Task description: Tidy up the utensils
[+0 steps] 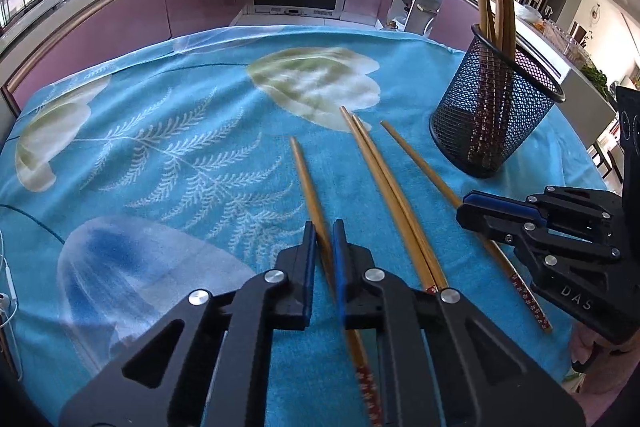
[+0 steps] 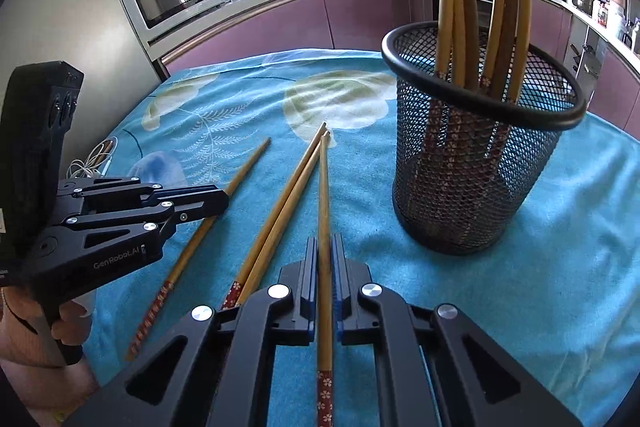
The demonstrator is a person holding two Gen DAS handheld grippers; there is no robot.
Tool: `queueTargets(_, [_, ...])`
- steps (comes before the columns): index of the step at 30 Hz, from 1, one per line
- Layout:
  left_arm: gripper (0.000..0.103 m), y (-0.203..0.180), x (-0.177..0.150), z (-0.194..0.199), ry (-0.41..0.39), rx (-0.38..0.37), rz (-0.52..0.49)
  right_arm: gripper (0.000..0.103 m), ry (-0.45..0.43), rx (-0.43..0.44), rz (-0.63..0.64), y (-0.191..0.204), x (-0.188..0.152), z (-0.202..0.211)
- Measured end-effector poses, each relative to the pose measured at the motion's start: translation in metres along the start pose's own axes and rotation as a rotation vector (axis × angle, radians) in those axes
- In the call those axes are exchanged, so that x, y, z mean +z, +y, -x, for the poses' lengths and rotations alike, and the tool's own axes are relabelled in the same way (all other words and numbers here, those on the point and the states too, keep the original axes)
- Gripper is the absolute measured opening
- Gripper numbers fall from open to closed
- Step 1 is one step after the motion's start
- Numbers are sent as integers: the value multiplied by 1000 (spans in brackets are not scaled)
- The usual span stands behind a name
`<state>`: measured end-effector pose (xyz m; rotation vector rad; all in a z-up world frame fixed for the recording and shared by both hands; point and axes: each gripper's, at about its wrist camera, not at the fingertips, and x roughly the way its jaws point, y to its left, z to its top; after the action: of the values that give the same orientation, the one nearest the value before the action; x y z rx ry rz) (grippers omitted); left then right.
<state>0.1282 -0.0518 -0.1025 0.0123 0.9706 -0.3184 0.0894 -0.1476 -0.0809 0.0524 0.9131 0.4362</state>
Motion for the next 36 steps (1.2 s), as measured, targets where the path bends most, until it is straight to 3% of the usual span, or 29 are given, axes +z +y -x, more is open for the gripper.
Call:
queueTargets(17, [7, -9, 2, 54, -96, -97, -26, 6, -124, 92, 15, 0, -1, 52])
queueTargets(30, [1, -13, 11, 94, -166, -270, -21, 6, -238, 125, -43, -18, 4, 89])
queueTargets(34, [1, -17, 12, 100, -186, -251, -56, 6, -250, 119, -51, -23, 4, 95])
queueTargets(36, [12, -21, 9, 94, -171, -220, -87, 6, -248, 117, -51, -23, 3, 95])
